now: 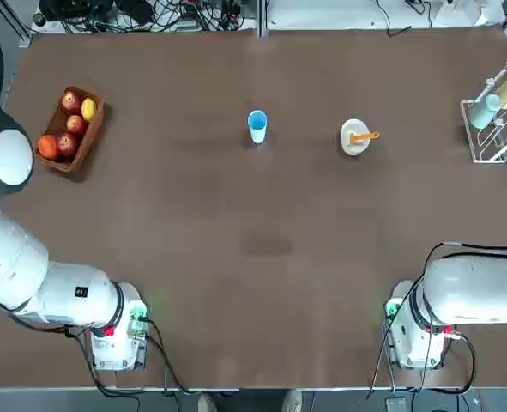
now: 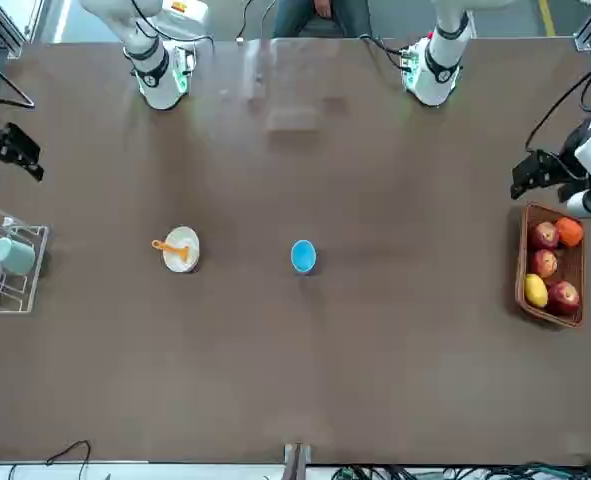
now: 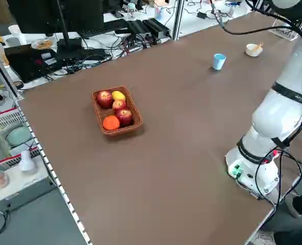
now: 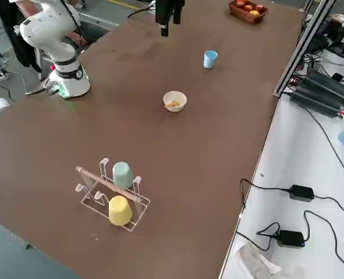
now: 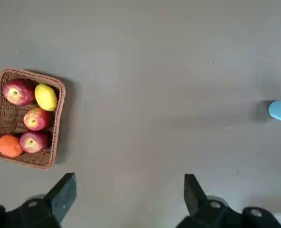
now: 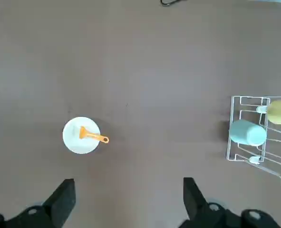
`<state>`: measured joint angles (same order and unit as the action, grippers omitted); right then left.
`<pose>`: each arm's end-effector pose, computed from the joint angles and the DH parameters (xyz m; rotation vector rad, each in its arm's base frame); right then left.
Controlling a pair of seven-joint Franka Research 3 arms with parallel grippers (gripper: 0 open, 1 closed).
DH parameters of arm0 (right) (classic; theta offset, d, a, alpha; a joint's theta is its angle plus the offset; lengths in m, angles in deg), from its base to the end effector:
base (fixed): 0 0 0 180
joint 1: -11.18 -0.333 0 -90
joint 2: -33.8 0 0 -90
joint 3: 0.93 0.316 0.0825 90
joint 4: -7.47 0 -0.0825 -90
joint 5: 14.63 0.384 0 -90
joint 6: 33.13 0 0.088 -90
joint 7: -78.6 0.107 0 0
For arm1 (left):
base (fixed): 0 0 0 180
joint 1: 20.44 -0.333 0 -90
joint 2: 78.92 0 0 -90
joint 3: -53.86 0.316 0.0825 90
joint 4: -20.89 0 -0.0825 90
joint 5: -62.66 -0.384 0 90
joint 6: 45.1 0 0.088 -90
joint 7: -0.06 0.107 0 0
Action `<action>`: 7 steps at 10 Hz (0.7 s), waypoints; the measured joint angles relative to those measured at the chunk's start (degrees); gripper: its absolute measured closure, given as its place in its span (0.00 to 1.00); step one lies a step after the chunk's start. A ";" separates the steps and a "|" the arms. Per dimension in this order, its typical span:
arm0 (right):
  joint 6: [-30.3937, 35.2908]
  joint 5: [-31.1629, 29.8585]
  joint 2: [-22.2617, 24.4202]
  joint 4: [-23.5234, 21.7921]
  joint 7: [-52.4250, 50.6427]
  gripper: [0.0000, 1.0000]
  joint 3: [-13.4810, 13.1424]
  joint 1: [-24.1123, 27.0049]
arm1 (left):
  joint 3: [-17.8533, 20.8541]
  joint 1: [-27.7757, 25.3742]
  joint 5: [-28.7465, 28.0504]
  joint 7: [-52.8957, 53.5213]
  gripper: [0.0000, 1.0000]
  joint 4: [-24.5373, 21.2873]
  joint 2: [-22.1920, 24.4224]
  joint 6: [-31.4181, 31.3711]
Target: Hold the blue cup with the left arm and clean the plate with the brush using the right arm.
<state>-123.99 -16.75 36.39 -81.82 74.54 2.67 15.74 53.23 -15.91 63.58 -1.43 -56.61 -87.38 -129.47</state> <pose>0.5422 -0.0121 0.6566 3.0956 0.0826 0.1095 0.5878 -0.0544 0.6334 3.1236 -0.1020 -0.0449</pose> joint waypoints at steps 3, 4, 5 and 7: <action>0.05 0.00 0.00 0.00 0.00 0.00 0.00 -0.03 | -0.01 0.01 -0.01 -0.08 0.00 0.00 -0.45 -0.61; 0.05 0.00 0.00 0.00 0.00 0.00 0.00 -0.03 | -0.12 0.03 -0.01 -0.08 0.00 0.00 -0.47 -1.11; 0.00 0.15 0.00 0.00 0.09 0.00 -0.06 -0.02 | -0.39 0.07 -0.01 -0.19 0.00 0.01 -0.46 -1.65; -1.14 7.72 -0.20 -0.32 0.75 0.00 -0.77 1.18 | -1.29 0.05 0.16 -0.18 0.00 -0.07 -0.53 -6.92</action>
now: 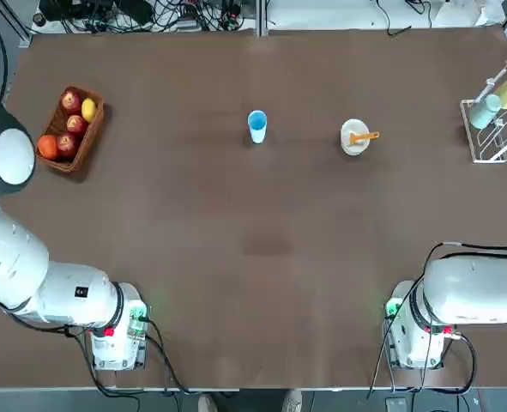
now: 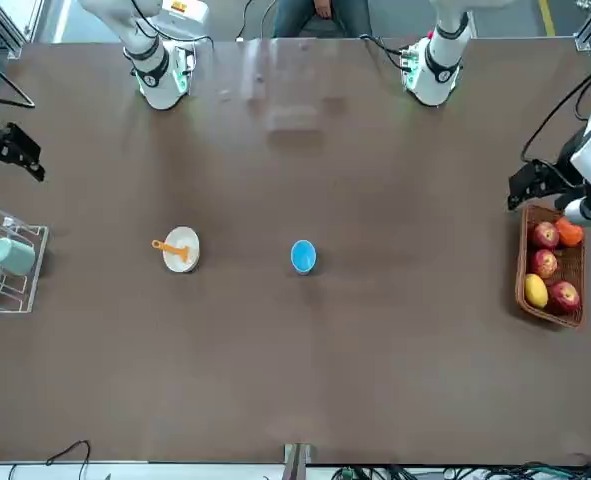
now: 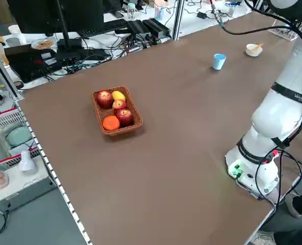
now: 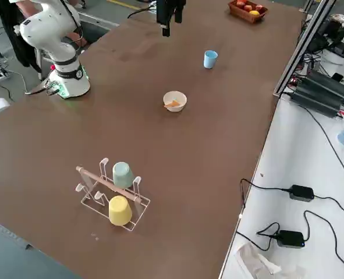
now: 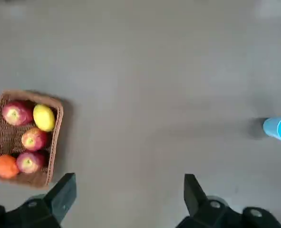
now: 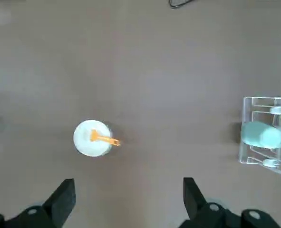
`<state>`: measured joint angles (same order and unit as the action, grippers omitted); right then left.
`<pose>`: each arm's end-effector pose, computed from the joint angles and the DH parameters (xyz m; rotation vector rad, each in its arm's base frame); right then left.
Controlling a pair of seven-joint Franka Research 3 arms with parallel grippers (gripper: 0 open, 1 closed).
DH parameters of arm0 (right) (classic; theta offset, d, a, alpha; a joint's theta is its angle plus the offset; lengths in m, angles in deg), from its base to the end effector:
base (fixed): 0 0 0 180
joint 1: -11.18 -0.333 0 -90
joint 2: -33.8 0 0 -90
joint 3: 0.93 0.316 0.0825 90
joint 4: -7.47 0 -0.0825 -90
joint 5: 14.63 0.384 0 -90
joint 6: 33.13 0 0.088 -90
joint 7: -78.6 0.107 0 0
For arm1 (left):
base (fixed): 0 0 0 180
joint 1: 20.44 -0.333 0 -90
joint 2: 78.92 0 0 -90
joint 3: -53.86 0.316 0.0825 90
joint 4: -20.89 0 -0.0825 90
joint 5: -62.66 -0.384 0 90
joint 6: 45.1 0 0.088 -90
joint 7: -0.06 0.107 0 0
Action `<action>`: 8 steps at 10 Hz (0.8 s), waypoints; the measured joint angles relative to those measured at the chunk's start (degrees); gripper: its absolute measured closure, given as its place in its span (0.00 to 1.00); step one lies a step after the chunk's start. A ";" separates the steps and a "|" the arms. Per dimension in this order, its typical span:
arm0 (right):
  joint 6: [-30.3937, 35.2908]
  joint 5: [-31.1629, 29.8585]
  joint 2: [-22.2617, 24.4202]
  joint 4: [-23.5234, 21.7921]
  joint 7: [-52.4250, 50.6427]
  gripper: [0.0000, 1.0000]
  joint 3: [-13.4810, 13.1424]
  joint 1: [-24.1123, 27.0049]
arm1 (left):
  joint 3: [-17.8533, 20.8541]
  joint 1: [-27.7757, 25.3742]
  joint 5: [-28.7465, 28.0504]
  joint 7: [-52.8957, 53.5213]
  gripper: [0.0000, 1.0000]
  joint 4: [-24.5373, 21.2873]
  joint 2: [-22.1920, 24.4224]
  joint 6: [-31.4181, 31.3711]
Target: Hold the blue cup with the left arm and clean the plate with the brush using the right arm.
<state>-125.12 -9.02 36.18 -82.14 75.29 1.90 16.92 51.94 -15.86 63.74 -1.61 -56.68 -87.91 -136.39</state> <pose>0.5453 -0.0169 0.6542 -3.0474 -0.0117 -0.1343 0.6018 -0.0687 0.6383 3.1064 -0.1306 0.1256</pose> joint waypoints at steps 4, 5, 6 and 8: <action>-0.96 29.32 -11.44 -2.68 -8.40 0.00 -1.51 13.04 | -0.27 -3.85 12.59 2.26 0.00 -2.59 -2.07 -1.34; -1.19 33.12 -16.37 -3.11 -10.08 0.00 -1.56 13.55 | -0.28 -6.24 16.51 8.52 0.00 -3.19 -2.96 -1.36; -1.58 34.69 -20.68 -3.17 -10.82 0.00 -1.09 13.30 | -0.24 -8.28 19.81 16.45 0.00 -3.66 -4.08 -1.47; -2.12 37.15 -25.17 -3.04 -11.27 0.00 -0.45 12.29 | -0.24 -10.46 25.15 30.03 0.00 -3.93 -6.66 -1.87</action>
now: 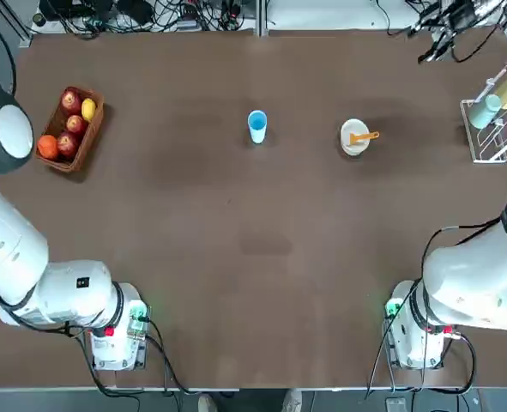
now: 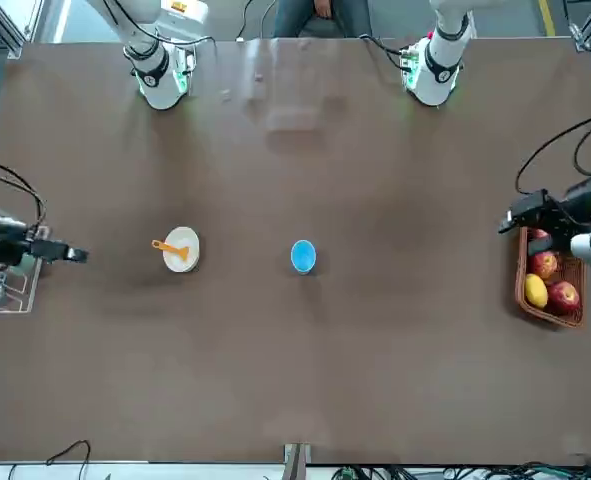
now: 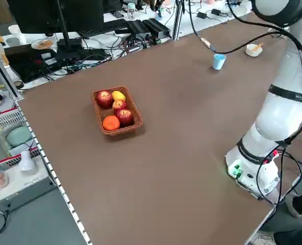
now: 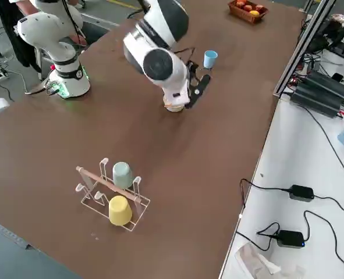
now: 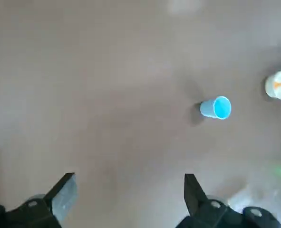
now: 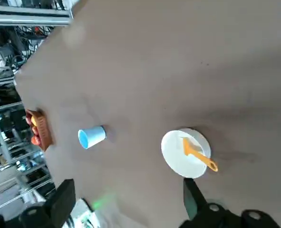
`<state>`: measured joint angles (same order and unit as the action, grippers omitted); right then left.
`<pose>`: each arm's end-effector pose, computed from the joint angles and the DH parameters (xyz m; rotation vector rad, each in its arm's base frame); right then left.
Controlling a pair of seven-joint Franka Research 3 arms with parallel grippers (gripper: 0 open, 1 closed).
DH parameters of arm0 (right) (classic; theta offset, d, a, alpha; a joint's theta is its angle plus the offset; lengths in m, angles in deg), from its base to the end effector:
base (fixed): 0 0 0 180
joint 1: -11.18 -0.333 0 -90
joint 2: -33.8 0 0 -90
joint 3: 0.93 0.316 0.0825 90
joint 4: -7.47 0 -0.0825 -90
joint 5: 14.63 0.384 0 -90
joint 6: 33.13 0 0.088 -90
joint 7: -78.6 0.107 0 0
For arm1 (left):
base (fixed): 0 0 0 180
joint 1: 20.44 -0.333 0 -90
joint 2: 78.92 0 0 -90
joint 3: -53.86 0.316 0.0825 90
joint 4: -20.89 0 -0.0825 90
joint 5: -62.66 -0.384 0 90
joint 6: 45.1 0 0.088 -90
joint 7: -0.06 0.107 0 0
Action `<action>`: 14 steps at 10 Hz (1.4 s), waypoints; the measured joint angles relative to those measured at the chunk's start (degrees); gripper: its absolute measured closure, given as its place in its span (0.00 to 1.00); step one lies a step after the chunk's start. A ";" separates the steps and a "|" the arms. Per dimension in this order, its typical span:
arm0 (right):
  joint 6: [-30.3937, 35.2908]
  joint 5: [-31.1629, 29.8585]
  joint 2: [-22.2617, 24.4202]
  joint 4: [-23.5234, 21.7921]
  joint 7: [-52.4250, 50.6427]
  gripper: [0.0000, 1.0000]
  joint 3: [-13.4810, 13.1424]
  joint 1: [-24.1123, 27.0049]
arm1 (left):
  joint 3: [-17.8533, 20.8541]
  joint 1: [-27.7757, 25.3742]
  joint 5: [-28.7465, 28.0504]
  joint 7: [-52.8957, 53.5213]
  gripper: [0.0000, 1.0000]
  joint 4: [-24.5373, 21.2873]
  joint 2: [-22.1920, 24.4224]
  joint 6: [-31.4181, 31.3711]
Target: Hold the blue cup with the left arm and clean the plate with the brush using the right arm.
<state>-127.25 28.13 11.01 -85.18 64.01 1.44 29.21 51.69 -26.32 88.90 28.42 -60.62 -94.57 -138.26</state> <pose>0.6294 -0.1088 0.3956 -2.3132 0.2578 0.1836 0.6390 -0.0007 0.5471 2.6232 -0.5143 0.0861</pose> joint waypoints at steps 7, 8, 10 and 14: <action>-5.04 0.73 -4.85 -6.07 -16.04 0.00 0.07 -1.09 | -0.58 -1.79 22.25 46.15 0.00 -11.84 -8.98 -7.31; -5.49 0.75 -4.85 -7.73 -17.94 0.01 0.05 -1.08 | -0.87 -1.73 25.43 53.09 0.00 -13.37 -10.31 -7.61; -5.92 0.76 -4.86 -11.73 -23.98 0.01 -0.20 -0.54 | -2.34 -1.65 31.29 67.26 0.00 -15.25 -14.58 -8.36; -8.40 0.78 -4.89 -16.62 -32.85 0.07 -0.41 0.49 | -6.21 -0.91 39.31 90.85 0.00 -15.36 -22.08 -9.32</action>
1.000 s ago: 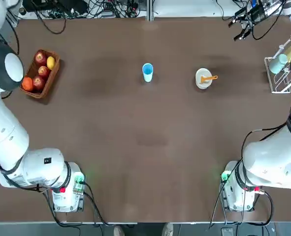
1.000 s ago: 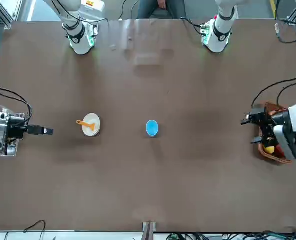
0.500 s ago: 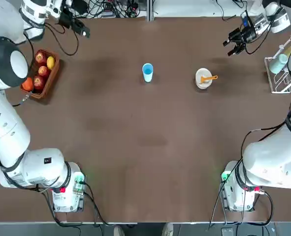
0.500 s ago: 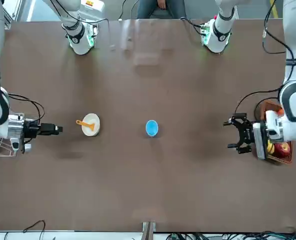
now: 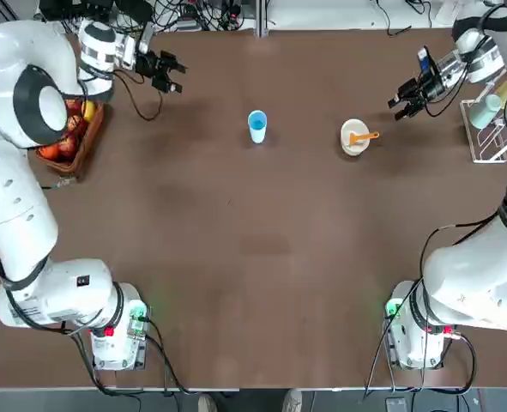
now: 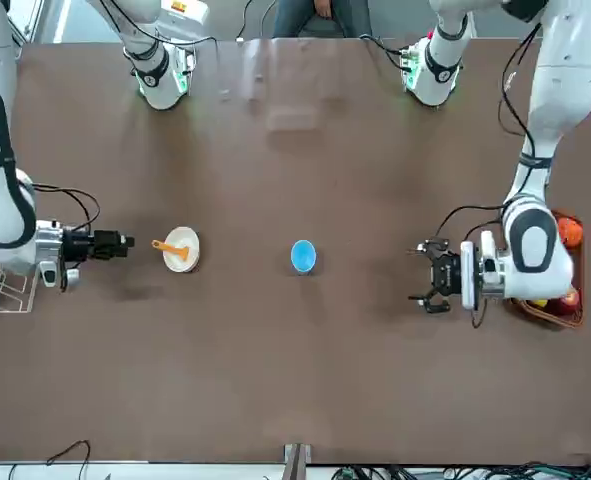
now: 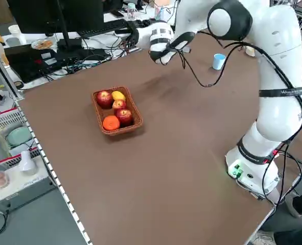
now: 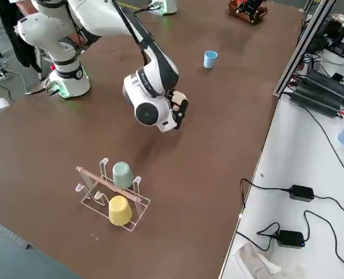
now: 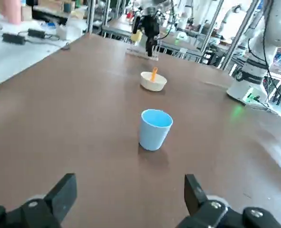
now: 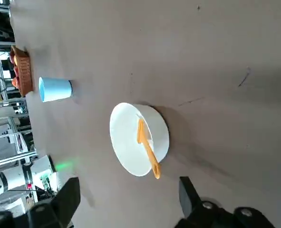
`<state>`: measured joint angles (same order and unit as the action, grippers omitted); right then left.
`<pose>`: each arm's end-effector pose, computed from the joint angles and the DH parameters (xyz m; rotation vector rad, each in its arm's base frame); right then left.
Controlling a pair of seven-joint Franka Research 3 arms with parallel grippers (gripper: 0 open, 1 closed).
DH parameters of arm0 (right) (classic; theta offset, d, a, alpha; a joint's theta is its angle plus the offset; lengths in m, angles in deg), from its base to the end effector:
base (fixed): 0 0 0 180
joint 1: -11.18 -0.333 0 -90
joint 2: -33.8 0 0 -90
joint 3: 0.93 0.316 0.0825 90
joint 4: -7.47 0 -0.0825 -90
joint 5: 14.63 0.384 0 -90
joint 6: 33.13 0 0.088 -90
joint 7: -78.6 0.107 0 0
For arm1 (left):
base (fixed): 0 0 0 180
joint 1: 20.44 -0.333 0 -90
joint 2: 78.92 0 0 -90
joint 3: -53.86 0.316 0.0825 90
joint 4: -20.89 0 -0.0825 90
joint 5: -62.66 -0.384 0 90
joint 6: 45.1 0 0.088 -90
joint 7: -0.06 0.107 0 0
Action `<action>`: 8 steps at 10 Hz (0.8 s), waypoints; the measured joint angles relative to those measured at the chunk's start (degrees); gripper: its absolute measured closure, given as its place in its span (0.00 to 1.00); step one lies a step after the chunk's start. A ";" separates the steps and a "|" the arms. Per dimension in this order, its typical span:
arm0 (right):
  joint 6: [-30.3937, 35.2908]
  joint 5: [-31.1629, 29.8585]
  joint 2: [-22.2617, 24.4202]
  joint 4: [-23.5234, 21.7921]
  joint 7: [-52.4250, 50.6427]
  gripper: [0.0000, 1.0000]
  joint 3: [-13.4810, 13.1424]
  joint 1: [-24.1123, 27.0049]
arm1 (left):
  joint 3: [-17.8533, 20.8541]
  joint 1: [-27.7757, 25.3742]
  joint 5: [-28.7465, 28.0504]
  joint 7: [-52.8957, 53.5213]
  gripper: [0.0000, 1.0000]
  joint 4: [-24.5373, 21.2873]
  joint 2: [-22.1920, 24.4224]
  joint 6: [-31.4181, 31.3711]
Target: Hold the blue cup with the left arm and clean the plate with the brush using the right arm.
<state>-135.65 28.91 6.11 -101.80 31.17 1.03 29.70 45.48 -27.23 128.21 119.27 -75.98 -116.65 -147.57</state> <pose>0.5646 -0.1071 0.2292 -2.2528 -0.1461 0.1478 0.6436 -0.0857 0.2305 1.5005 -1.3563 0.7845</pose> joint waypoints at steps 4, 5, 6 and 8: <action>-6.77 0.00 -1.08 -4.52 -9.42 0.07 0.34 -0.60 | -3.04 1.47 1.62 6.84 0.00 0.11 -5.11 -0.03; -7.43 0.01 -1.27 -4.72 -9.52 0.07 0.46 -1.07 | -4.00 2.01 2.94 8.05 0.00 0.25 -6.14 -0.06; -8.04 0.01 -1.28 -5.03 -9.52 0.09 0.47 -1.47 | -4.54 2.71 4.72 9.55 0.00 0.30 -7.53 -0.09; -8.35 0.01 -1.29 -5.58 -9.53 0.10 0.47 -1.83 | -5.35 3.90 7.42 13.41 0.01 0.30 -10.73 -0.13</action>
<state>-143.99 28.92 4.83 -107.39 21.64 1.50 27.87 40.13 -23.33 135.62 132.68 -75.68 -127.38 -147.70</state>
